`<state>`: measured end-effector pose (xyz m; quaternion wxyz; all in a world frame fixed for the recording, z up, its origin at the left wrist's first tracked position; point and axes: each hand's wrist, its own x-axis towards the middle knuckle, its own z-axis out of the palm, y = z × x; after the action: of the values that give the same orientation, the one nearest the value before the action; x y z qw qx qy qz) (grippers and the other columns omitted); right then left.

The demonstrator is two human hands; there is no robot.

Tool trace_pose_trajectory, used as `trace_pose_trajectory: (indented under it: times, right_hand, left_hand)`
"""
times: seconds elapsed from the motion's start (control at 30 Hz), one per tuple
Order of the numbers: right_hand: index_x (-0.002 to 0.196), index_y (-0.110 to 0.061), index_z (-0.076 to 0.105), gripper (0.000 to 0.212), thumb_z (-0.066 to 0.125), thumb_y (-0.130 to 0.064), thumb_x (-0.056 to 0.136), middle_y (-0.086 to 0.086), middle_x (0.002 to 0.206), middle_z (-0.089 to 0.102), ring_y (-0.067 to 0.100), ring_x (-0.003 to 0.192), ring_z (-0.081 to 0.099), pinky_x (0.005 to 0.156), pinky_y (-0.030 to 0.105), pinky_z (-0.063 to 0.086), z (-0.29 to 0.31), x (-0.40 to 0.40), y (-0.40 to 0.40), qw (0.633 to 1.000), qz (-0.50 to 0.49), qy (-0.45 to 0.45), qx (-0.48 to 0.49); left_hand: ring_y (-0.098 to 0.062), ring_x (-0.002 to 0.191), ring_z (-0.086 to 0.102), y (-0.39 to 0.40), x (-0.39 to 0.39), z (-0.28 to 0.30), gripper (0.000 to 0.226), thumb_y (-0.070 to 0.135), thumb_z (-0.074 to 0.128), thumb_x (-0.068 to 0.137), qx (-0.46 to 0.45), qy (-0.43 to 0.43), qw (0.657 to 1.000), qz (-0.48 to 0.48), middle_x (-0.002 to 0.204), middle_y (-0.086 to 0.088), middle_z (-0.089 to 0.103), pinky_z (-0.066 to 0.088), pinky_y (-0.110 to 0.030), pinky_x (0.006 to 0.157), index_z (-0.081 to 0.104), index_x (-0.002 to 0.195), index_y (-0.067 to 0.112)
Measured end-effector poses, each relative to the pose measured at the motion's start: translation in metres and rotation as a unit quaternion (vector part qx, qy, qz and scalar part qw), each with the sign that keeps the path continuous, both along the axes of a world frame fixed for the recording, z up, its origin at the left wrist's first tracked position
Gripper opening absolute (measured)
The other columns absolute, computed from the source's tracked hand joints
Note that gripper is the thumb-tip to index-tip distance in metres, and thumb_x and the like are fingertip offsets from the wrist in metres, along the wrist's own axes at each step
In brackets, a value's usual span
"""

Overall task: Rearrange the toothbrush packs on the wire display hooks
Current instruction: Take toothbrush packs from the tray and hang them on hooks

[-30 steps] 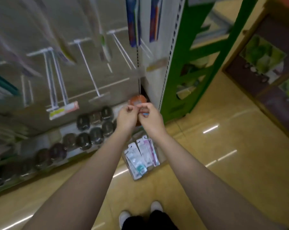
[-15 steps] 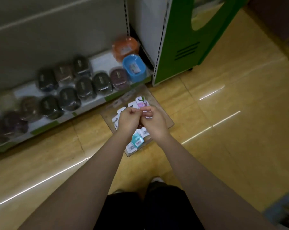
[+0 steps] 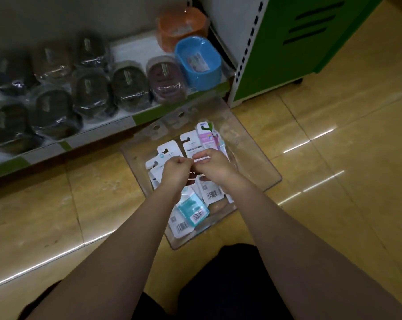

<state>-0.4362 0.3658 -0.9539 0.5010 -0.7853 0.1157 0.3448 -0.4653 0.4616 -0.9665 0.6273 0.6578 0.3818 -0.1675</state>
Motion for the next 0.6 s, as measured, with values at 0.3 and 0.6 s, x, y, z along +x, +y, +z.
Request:
trace_pose_trajectory:
  times: [0.3,0.6]
  right_hand:
    - [0.127,-0.013,0.052,0.043,0.064,-0.009,0.086,0.01,0.12,0.058,0.023,0.104,0.06,0.089,0.034,0.054,-0.08,0.007,0.009,0.985,0.137,0.085,-0.062]
    - [0.14,-0.012,0.036,0.059,0.062,-0.019,0.088,0.009,0.137,0.047,0.025,0.113,0.052,0.094,0.037,0.049,-0.098,-0.003,0.013,0.967,0.222,0.078,-0.099]
  left_hand:
    - [-0.024,0.091,0.056,0.02,0.003,-0.085,0.008,0.015,0.052,0.093,0.103,0.088,0.991,0.02,0.103,-0.002,0.055,0.054,-0.037,0.084,0.056,0.099,0.013]
    - [-0.035,0.121,0.044,0.02,-0.014,-0.095,0.052,0.017,0.057,0.087,0.297,0.133,0.945,-0.002,0.132,-0.018,0.041,0.042,-0.039,0.095,0.031,0.132,0.005]
